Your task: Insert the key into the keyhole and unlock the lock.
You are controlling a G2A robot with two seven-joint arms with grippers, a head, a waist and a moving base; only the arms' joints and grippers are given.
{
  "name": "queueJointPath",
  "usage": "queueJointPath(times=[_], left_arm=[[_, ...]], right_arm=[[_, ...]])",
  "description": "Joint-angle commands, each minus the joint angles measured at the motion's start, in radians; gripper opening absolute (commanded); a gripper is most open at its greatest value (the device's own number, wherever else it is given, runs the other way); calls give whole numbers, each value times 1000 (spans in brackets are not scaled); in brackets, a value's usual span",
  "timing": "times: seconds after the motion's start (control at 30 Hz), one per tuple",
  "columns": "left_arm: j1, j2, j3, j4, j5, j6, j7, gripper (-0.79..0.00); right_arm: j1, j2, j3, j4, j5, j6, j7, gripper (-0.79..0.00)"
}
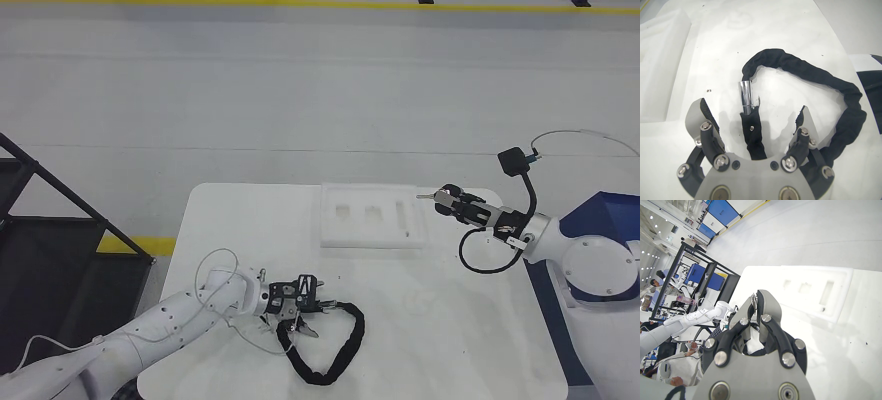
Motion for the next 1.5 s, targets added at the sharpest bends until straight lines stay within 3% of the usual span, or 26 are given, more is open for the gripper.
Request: queueJointPath(times=[0.0,0.2,0.3,0.4,0.47,0.6,0.67,1.0,1.47], left_arm=[[4,-4,-3,2,-1,2,-7,0],[16,-22,-12,24,-8,13,-25,0],[21,-31,-18,35,-4,25,-30,-58],[26,-38,-25,42,-4,33,-29,-209],[29,-42,-30,47,-3,34,-25,-456],[34,-48,-40,54,2,31,-26,-631],[37,-51,-45,52,3,31,-29,-785],[55,-53,-96,26,-32,14,-39,-785],[129,-2,-241,-164,-65,5,-27,-785]], right_arm=[[0,0,0,0,0,0,0,-785],[0,0,0,0,0,0,0,-785],[0,0,0,0,0,0,0,-785],[0,0,0,0,0,0,0,-785],[0,0,0,0,0,0,0,-785],[0,0,0,0,0,0,0,-785],[0,0,0,0,0,0,0,-785],[0,0,0,0,0,0,0,-785],[0,0,0,0,0,0,0,-785]])
